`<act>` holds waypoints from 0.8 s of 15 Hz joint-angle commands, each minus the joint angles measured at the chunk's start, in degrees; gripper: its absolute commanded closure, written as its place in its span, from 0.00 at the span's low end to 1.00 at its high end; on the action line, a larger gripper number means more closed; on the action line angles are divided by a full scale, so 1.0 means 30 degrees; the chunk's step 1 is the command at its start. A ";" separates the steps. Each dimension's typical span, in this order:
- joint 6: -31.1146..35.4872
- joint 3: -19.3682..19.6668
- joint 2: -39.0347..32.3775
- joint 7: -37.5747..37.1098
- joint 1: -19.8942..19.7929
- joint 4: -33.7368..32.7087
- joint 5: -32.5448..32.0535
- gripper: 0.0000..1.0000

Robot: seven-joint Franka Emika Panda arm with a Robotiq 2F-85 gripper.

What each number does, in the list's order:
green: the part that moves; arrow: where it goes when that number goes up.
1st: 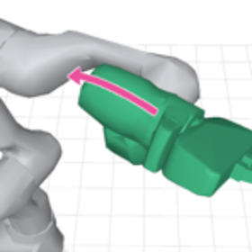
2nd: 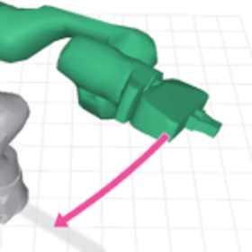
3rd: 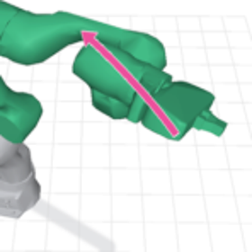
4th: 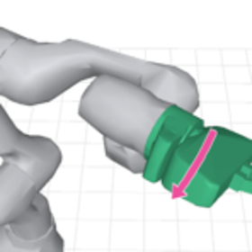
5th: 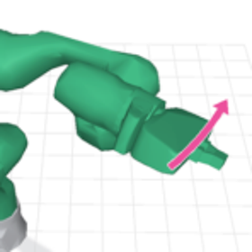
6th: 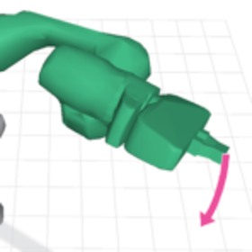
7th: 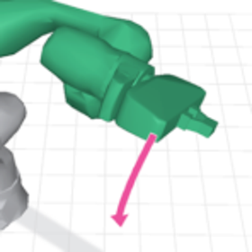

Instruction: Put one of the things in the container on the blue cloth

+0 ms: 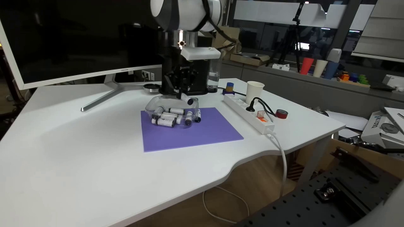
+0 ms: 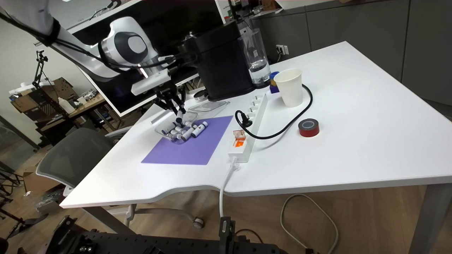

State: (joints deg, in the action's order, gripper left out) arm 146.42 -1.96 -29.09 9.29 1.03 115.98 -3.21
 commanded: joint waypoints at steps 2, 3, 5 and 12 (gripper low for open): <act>-0.1172 0.0938 0.2993 -0.1051 -0.0404 0.2152 -0.0197 0.93; -0.1608 0.1141 0.3211 -0.0793 -0.0646 0.2316 -0.0244 0.93; -0.2269 0.1474 0.3400 -0.0272 -0.1193 0.2545 -0.0242 0.93; -0.2372 0.2530 0.2314 0.0358 -0.2045 0.2920 -0.1933 0.93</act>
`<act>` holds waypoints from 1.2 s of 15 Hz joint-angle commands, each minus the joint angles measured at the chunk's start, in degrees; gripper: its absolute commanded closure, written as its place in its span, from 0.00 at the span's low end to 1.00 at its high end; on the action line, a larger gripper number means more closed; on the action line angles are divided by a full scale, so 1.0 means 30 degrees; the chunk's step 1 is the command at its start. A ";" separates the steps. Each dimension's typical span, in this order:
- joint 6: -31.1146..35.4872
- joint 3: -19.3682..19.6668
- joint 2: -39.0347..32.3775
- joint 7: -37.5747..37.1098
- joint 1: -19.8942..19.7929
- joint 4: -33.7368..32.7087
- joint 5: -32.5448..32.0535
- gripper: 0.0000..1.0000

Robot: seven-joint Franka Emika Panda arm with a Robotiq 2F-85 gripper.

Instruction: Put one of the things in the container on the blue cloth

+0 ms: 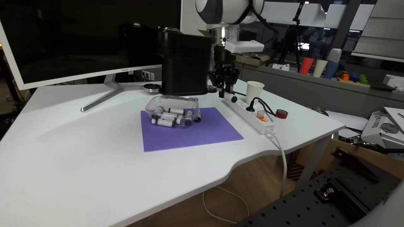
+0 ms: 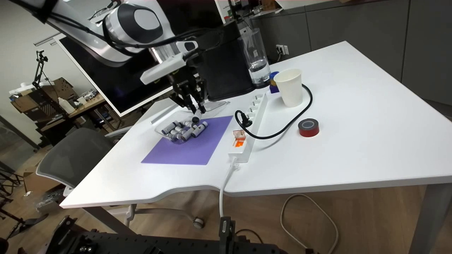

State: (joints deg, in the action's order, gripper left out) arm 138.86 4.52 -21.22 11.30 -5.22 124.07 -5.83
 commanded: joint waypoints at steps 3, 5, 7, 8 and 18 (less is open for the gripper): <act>0.1123 0.0857 -0.1273 -0.1132 0.0410 0.0213 -0.2521 0.93; 0.1597 0.0913 -0.1983 -0.1294 0.0599 0.0092 -0.3115 0.93; 0.2163 0.0962 -0.2552 -0.1454 0.0842 0.0040 -0.3551 0.93; 0.2384 0.0923 -0.2824 -0.1457 0.0940 0.0003 -0.3634 0.93; 0.2733 0.0576 -0.2891 -0.1330 0.1312 0.0152 -0.3060 0.22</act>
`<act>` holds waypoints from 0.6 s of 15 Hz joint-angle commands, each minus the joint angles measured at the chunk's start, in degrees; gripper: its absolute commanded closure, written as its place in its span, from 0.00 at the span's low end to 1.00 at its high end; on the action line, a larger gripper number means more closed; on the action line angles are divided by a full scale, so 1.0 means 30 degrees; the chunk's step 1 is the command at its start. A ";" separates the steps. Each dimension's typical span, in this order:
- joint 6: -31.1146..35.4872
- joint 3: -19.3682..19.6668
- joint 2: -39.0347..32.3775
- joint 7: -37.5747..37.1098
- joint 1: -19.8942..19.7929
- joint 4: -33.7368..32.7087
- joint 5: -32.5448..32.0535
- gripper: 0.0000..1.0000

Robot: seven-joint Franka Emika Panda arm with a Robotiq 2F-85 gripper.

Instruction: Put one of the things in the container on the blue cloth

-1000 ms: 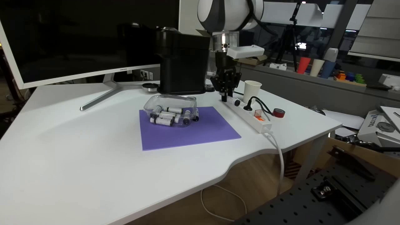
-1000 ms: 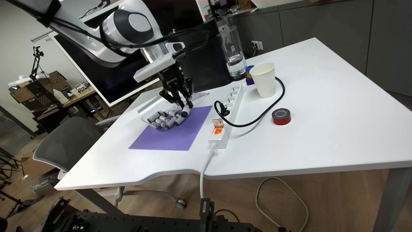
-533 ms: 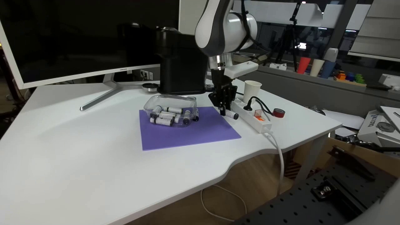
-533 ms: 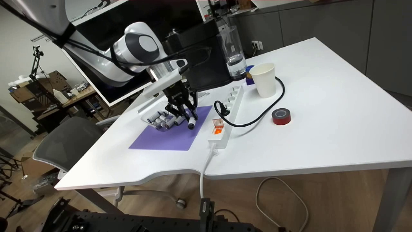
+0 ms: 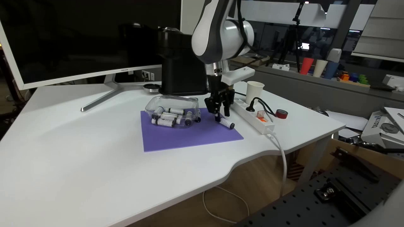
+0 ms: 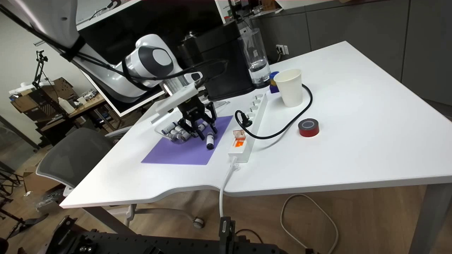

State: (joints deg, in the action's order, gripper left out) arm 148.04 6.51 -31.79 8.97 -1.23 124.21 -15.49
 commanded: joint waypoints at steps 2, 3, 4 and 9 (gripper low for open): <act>-0.0701 -0.0257 0.1377 -0.0505 -0.0055 0.0379 0.0527 0.08; -0.0886 -0.0235 0.1792 -0.0663 0.0032 0.0507 0.0592 0.02; -0.1144 -0.0294 0.2306 -0.0558 0.0070 0.0676 0.0566 0.00; -0.3182 -0.0648 0.4440 -0.0683 0.0328 0.0887 0.0496 0.00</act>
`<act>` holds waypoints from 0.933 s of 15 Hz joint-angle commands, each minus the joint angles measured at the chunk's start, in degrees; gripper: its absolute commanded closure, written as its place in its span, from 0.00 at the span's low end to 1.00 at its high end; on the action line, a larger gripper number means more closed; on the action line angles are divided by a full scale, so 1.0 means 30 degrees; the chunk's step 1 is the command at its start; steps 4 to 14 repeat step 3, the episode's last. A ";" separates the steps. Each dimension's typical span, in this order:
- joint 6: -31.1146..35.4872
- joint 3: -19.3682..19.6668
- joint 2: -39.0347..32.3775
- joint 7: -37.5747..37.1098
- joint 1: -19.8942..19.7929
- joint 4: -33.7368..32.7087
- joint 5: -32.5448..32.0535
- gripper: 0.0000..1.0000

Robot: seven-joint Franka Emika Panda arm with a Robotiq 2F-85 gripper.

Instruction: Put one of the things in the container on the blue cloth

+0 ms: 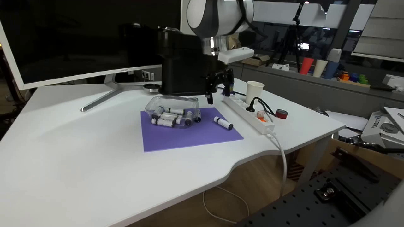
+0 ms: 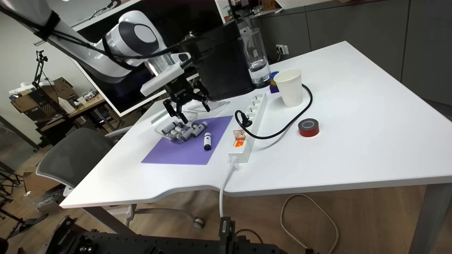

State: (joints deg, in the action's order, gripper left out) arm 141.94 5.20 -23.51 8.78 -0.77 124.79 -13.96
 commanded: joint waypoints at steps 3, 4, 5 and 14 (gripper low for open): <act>-0.2577 -0.0656 0.2528 -0.0421 0.0191 0.0619 0.0378 0.00; -0.2577 -0.0656 0.2528 -0.0421 0.0191 0.0619 0.0378 0.00; -0.2577 -0.0656 0.2528 -0.0421 0.0191 0.0619 0.0378 0.00; -0.2577 -0.0656 0.2528 -0.0421 0.0191 0.0619 0.0378 0.00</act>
